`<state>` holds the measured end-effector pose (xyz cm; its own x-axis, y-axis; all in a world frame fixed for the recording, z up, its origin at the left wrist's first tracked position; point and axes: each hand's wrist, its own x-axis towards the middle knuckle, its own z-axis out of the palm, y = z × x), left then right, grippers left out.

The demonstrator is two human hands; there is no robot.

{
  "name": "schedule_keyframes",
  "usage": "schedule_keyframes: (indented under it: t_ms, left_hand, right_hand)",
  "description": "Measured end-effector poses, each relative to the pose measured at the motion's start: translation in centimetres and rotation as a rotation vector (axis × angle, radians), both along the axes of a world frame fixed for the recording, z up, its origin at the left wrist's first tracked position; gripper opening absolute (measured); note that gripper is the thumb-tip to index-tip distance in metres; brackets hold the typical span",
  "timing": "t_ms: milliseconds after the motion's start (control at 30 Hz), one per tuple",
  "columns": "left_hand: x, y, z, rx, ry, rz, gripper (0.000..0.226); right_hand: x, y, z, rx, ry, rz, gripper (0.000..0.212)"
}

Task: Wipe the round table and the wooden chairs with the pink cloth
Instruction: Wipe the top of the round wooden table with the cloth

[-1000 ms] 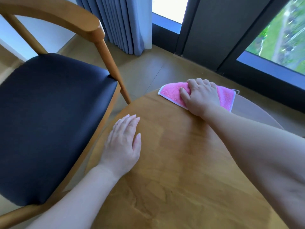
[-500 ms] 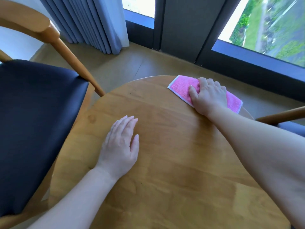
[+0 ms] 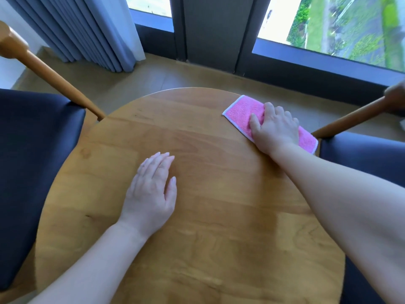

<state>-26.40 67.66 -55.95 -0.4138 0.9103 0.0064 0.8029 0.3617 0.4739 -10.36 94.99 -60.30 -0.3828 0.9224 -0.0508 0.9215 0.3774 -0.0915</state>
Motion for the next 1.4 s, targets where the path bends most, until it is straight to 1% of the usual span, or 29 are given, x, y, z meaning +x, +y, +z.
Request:
schedule_keyframes:
  t_ms: [233,400,567,700,967,1267,1400]
  left_hand:
    - [1.7,-0.7,0.7,-0.005,0.009,-0.040,0.055]
    - [3.1,-1.6,0.8,0.004,0.003,-0.081,0.054]
    - [4.1,-2.9,1.0,0.018,0.003,-0.150,0.047]
    - [4.3,-4.7,1.1,0.034,0.009,-0.223,0.047]
    - [3.9,-9.9,1.1,0.026,0.029,-0.336,0.047]
    - [6.8,-11.3,1.7,0.039,-0.003,-0.371,0.049]
    - [7.8,-12.3,2.2,0.047,-0.007,-0.344,0.048]
  right_hand:
    - [4.7,-1.9,-0.2,-0.002,-0.006,-0.114,0.065]
    - [8.0,-4.0,-0.4,-0.003,-0.032,-0.236,0.066]
    - [11.2,-7.4,-0.6,0.002,-0.033,-0.369,0.065]
    - [13.4,-10.7,-0.9,0.023,-0.040,-0.469,0.067]
    - [15.9,-17.5,-0.9,0.004,-0.043,-0.646,0.076]
    - [16.9,-24.6,-0.4,-0.048,-0.013,-0.747,0.076]
    - [16.8,-28.0,0.1,-0.076,0.009,-0.766,0.078]
